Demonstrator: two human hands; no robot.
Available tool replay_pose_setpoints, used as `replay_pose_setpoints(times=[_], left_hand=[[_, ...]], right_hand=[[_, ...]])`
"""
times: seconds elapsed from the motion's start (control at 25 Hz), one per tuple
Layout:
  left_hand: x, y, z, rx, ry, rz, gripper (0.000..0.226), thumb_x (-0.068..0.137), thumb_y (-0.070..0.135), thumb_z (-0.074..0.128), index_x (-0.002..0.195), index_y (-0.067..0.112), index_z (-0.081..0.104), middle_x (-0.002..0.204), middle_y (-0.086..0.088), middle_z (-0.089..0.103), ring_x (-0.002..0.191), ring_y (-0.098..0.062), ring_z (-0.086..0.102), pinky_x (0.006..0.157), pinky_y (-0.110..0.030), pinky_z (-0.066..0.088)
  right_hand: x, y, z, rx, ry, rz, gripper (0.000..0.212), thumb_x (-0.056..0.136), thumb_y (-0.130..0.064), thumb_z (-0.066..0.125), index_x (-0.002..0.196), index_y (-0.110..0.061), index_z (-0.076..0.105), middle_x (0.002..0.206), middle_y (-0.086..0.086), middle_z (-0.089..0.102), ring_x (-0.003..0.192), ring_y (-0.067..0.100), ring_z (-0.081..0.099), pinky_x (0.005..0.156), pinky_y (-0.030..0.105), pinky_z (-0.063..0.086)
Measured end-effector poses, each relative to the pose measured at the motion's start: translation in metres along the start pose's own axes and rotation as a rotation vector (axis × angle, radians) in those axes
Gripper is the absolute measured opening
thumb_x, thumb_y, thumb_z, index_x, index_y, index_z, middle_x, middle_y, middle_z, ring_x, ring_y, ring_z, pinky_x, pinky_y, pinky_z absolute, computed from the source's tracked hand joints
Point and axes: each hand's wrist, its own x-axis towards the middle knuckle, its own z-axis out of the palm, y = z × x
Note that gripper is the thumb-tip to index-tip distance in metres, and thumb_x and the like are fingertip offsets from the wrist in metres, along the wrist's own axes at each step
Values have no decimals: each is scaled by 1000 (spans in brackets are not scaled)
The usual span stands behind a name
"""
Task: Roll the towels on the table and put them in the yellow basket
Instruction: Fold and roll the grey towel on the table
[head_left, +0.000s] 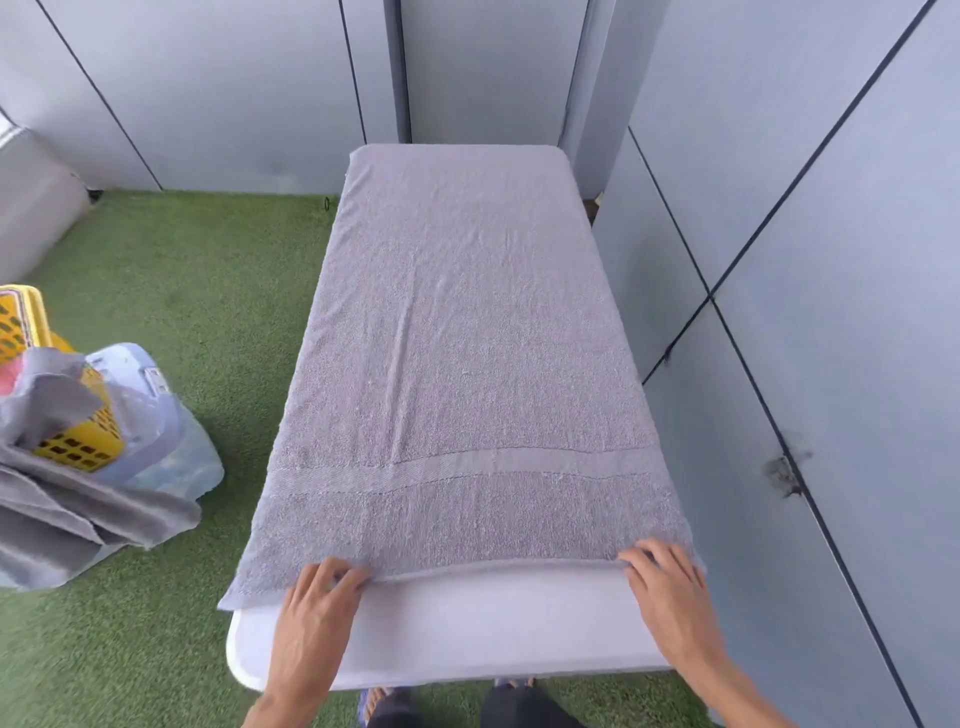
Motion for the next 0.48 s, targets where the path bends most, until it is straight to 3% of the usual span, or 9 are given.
replay_pose_setpoints(times=[0.04, 0.12, 0.2, 0.32, 0.48], left_hand=[[-6, -4, 0, 2, 1, 34, 24, 84, 33, 46, 96, 26, 65, 92, 10, 56, 79, -17, 50, 64, -30, 48], [-13, -15, 0, 19, -14, 48, 24, 84, 36, 43, 95, 28, 63, 95, 10, 55, 81, -17, 51, 62, -32, 49], [-15, -31, -2, 35, -20, -8, 24, 84, 34, 42, 96, 29, 61, 97, 9, 54, 84, -20, 52, 61, -35, 48], [-23, -61, -13, 19, -6, -130, 28, 79, 19, 49, 102, 27, 63, 98, 8, 53, 86, -20, 51, 63, -34, 48], [-32, -89, -30, -28, -46, -129, 32, 80, -4, 61, 100, 21, 62, 98, 8, 57, 87, -17, 49, 67, -30, 43]], right_hand=[[-8, 3, -1, 4, -13, 0, 18, 89, -33, 46, 93, -30, 63, 97, -15, 52, 95, 13, 47, 80, 26, 32], [-15, 5, -3, 11, -35, 26, 13, 86, -25, 62, 97, -30, 64, 103, -12, 53, 99, 13, 47, 84, 28, 37], [-15, 5, -5, 16, -44, 94, 32, 76, -12, 74, 104, -26, 66, 107, -7, 55, 102, 14, 46, 84, 34, 44], [-14, 10, -10, 27, -20, 158, 37, 73, 1, 74, 104, -18, 66, 105, -2, 57, 101, 18, 47, 85, 32, 40], [-23, 15, -9, 60, -2, 167, 24, 80, 6, 66, 100, -9, 67, 101, 3, 62, 98, 22, 52, 85, 31, 37]])
